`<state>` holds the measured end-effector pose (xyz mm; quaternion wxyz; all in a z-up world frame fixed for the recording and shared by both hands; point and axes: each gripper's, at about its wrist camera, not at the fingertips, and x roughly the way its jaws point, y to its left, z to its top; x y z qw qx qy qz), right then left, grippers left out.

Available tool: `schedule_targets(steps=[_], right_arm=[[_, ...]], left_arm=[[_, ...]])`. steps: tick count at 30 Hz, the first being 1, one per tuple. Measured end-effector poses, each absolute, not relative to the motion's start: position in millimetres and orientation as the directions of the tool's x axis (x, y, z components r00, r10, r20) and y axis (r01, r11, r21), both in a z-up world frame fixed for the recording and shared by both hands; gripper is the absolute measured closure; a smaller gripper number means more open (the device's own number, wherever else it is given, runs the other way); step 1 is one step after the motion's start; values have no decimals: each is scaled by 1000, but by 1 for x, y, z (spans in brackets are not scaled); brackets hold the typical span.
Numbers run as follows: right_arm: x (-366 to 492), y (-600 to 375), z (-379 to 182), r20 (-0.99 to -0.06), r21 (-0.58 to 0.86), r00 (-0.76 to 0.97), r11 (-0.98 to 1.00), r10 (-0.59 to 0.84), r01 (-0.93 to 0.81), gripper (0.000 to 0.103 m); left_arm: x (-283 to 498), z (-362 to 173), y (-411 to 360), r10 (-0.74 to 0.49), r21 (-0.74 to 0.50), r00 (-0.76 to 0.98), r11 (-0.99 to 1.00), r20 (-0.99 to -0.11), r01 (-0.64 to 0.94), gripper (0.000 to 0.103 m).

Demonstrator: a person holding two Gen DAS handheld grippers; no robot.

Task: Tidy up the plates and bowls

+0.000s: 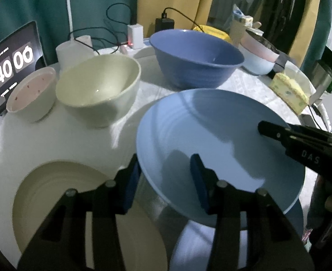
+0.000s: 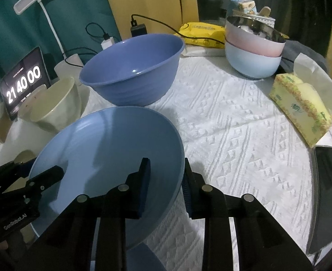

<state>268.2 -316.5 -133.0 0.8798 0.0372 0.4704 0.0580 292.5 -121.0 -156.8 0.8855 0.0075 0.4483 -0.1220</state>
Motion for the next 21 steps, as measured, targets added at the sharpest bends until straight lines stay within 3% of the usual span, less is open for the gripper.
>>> schedule_targets(steps=[21], right_arm=[[212,-307,-98,-780,93,616,994,108,-56,74]], left_arm=[[236,-127,-118,-232,-93,627,965,-744,246,57]])
